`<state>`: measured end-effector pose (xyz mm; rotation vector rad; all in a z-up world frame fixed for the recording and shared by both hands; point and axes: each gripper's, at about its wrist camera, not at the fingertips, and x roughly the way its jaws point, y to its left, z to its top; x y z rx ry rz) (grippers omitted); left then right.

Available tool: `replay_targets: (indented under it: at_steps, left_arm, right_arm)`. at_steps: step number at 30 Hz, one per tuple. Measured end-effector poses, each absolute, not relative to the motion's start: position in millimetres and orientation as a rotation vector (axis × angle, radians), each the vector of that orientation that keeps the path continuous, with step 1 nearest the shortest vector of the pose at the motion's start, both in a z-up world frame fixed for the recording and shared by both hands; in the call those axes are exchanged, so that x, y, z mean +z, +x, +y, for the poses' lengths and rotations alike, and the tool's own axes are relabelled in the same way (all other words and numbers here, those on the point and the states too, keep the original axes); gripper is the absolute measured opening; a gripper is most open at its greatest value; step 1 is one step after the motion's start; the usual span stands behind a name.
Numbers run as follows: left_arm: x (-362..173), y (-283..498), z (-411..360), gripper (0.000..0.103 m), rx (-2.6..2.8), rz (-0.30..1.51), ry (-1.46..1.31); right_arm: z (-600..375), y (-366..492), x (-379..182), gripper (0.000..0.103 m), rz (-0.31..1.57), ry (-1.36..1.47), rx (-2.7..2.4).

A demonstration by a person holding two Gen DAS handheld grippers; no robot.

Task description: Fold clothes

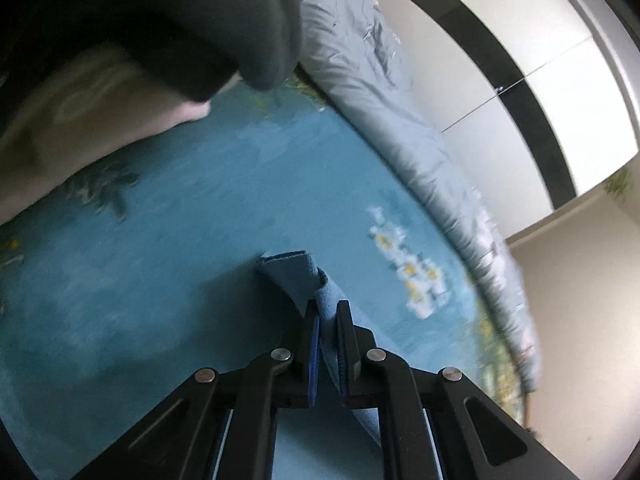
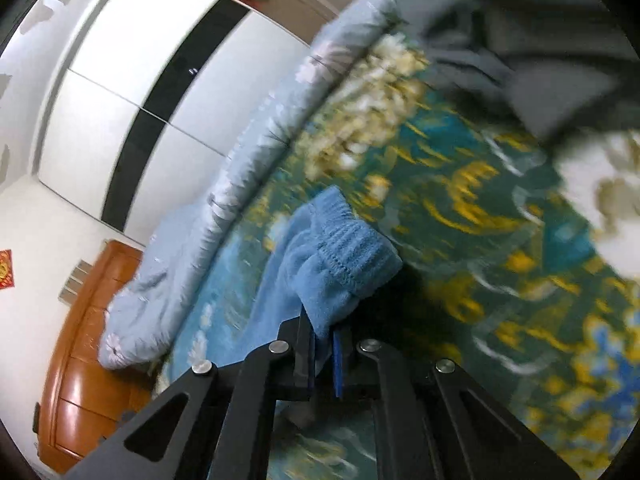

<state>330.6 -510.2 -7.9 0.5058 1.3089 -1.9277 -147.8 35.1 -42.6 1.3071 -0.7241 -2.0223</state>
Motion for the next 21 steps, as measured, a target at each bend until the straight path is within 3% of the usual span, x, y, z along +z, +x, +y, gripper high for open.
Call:
replay_targets:
  at_steps: [8, 9, 11, 12, 13, 16, 21]
  left_arm:
    - [-18.5, 341.4, -498.3, 0.012, -1.918, 1.196, 0.565]
    - [-17.7, 342.7, -496.4, 0.017, -1.926, 1.196, 0.568]
    - [-15.8, 346.6, -489.0, 0.052, -1.916, 1.193, 0.579]
    - [-14.8, 348.6, -485.3, 0.056, -1.91, 1.192, 0.585]
    - [-13.6, 350.6, -481.4, 0.056, -1.905, 1.19, 0.589]
    - [2.4, 352.0, -456.2, 0.057, -1.933, 1.148, 0.544]
    - [27.0, 289.6, -393.8, 0.061, -2.233, 1.106, 0.667]
  right_arm:
    - [62.8, -123.7, -35.7, 0.011, -0.689, 1.292, -2.14]
    - [65.5, -120.6, -34.4, 0.013, -0.684, 1.288, -2.159]
    - [71.0, -114.5, -31.7, 0.028, -0.674, 1.279, -2.197]
    - [73.7, -111.4, -30.4, 0.032, -0.669, 1.275, -2.216]
    - [76.4, -108.4, -29.1, 0.037, -0.664, 1.27, -2.235]
    - [83.5, -98.7, -24.6, 0.037, -0.649, 1.251, -2.29]
    - [49.2, -86.4, -7.9, 0.038, -0.587, 1.175, -2.251]
